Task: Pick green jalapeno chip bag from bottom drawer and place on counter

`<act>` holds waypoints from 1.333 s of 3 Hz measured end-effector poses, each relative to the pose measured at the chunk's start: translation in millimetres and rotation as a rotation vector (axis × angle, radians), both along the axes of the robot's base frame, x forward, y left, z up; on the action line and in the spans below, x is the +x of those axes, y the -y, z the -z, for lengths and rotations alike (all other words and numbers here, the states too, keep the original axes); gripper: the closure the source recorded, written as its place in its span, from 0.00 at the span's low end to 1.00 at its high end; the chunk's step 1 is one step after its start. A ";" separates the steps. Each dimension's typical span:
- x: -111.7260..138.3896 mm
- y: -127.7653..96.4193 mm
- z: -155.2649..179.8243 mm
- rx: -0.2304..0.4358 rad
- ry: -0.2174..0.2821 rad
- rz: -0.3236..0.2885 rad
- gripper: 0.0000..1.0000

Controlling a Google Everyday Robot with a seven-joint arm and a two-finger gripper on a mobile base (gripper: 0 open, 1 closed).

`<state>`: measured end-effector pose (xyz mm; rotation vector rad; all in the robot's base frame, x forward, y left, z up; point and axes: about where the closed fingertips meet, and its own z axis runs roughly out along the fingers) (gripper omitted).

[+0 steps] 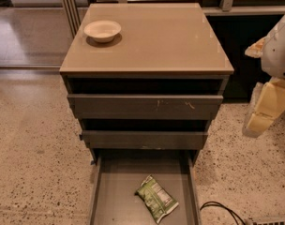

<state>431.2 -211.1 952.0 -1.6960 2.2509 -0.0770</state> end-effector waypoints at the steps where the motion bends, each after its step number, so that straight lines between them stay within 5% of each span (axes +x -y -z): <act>1: -12.8 -8.6 51.3 0.035 -0.053 0.029 0.00; 3: -41.9 -35.4 161.3 0.068 -0.147 0.079 0.00; 4: -51.6 -46.5 210.4 0.096 -0.150 0.097 0.00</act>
Offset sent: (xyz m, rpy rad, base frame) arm -0.0477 0.0384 -0.1816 0.0598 0.1688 -0.0767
